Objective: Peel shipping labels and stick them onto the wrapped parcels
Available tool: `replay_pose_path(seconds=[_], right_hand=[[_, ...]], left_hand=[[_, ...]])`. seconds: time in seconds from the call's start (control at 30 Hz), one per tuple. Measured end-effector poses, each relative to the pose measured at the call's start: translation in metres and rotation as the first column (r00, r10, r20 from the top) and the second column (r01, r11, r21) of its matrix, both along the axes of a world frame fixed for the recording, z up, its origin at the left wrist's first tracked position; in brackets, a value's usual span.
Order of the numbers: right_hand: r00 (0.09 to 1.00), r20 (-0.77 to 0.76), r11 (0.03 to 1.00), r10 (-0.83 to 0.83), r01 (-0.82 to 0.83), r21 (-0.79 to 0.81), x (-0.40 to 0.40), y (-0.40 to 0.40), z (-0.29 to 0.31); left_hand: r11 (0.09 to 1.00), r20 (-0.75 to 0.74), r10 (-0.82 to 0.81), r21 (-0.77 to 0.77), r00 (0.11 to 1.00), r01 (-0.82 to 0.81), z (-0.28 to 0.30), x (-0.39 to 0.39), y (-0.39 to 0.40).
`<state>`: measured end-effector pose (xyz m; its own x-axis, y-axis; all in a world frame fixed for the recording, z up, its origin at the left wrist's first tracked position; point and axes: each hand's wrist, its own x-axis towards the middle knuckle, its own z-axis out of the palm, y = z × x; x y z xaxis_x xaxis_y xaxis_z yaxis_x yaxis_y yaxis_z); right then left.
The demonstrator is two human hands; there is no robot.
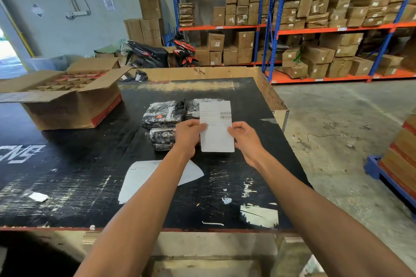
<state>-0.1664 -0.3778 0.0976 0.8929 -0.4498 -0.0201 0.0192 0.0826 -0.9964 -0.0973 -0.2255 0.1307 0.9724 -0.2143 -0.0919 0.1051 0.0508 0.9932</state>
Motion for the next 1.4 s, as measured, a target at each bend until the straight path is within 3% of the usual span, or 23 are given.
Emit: replay_pose_path(seconds=[0.1, 0.2, 0.57, 0.9, 1.23, 1.4], right_hand=[[0.983, -0.008, 0.962, -0.186, 0.18, -0.207, 0.007, -0.004, -0.001], [0.968, 0.043, 0.936, -0.248, 0.251, -0.248, 0.016, -0.003, 0.005], [0.976, 0.068, 0.934, -0.208, 0.219, -0.281, 0.083, -0.018, 0.053], [0.966, -0.041, 0.914, -0.255, 0.227, -0.336, 0.144, -0.026, 0.048], [0.967, -0.071, 0.871, -0.246, 0.188, -0.455, 0.158, -0.028, 0.032], [0.97, -0.068, 0.86, -0.232, 0.173, -0.48, 0.162, -0.027, 0.024]], left_hand=[[0.999, 0.051, 0.031, 0.008, 0.998, -0.031, -0.005, -0.001, -0.009], [0.996, 0.099, 0.062, 0.054, 0.993, -0.067, -0.001, 0.008, -0.012], [0.982, 0.242, -0.033, 0.189, 0.97, -0.014, 0.046, 0.096, -0.009], [0.971, 0.161, -0.126, 0.222, 0.979, 0.088, 0.031, 0.172, -0.018], [0.954, 0.132, -0.118, 0.29, 0.984, 0.076, 0.014, 0.188, -0.027], [0.949, 0.186, -0.152, 0.301, 0.971, 0.091, 0.008, 0.178, -0.026]])
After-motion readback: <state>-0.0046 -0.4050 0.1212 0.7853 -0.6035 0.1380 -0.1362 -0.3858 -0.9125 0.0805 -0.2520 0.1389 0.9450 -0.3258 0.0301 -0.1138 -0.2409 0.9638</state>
